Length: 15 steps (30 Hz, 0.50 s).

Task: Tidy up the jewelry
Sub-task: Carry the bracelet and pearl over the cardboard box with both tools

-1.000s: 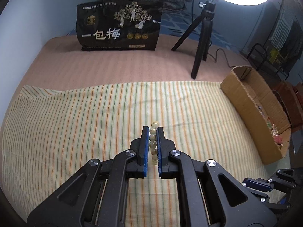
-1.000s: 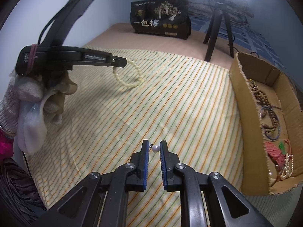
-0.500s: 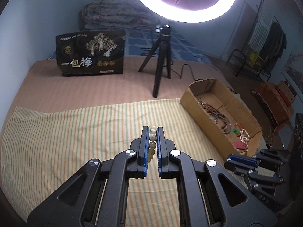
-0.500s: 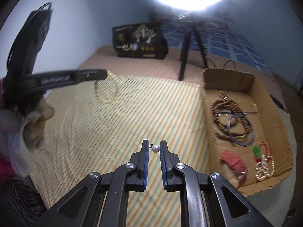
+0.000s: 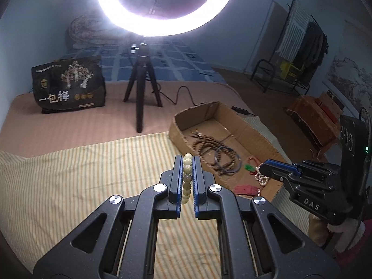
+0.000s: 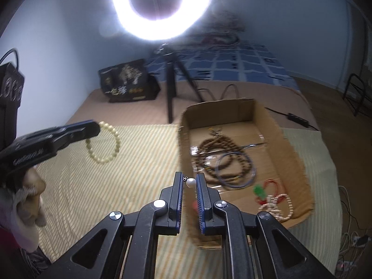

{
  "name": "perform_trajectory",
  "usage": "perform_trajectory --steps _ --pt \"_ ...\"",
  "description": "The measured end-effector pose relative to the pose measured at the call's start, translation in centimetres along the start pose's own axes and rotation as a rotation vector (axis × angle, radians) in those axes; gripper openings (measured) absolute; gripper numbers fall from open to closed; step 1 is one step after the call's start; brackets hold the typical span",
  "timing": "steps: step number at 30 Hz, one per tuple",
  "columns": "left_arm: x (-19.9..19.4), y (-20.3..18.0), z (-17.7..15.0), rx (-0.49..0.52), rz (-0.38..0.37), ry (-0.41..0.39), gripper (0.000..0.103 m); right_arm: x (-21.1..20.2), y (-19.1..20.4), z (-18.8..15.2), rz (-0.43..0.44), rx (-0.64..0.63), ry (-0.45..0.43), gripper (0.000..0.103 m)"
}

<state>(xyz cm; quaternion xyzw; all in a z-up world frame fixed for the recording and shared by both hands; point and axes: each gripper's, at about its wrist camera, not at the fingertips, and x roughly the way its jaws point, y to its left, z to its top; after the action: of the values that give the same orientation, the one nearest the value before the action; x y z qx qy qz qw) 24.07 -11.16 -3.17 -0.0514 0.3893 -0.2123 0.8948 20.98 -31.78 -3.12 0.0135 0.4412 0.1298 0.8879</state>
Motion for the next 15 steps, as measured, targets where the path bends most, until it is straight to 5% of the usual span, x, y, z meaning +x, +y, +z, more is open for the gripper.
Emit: perform_trajectory --steps 15 --pt "3.4 -4.5 1.7 0.032 -0.048 0.001 0.005 0.4 -6.0 0.7 -0.064 0.099 0.007 0.009"
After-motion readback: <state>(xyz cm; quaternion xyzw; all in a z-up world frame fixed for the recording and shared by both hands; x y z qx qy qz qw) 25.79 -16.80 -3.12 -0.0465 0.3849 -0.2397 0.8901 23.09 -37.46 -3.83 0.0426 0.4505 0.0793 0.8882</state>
